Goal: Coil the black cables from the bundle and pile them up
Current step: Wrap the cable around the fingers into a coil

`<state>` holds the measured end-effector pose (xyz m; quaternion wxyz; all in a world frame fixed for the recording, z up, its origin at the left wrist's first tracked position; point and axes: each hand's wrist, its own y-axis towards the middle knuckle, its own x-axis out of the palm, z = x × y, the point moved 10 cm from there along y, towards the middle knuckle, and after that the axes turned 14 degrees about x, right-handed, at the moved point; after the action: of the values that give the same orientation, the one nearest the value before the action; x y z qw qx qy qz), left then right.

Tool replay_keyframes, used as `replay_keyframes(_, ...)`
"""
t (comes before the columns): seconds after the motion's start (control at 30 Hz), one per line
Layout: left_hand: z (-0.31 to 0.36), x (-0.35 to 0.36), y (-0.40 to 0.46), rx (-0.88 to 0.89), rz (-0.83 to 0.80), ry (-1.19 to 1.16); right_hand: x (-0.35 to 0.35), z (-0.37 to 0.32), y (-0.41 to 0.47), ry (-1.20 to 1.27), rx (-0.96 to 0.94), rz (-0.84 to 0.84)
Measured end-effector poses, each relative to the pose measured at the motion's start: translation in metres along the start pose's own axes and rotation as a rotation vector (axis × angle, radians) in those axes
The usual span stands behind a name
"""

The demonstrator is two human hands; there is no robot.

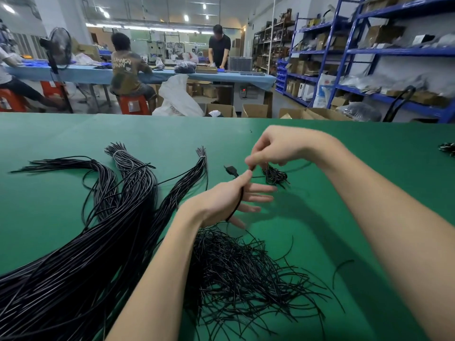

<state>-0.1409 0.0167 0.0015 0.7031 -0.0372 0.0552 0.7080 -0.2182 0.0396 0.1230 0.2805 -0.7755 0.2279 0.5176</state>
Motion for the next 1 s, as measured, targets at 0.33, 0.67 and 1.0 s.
replay_keyframes(0.33, 0.031, -0.046, 0.002, 0.366, 0.428, -0.571, 0.083, 0.017, -0.023, 0.879, -0.033, -0.258)
replay_keyframes(0.67, 0.051, -0.029, -0.003, 0.472, 0.215, -0.819, 0.147, 0.059, -0.008, 0.669, 0.087, -0.238)
replay_keyframes(1.0, 0.005, -0.012, -0.005, 0.037, 0.015, -0.246, 0.055, 0.032, 0.015, 0.162, 0.084, -0.151)
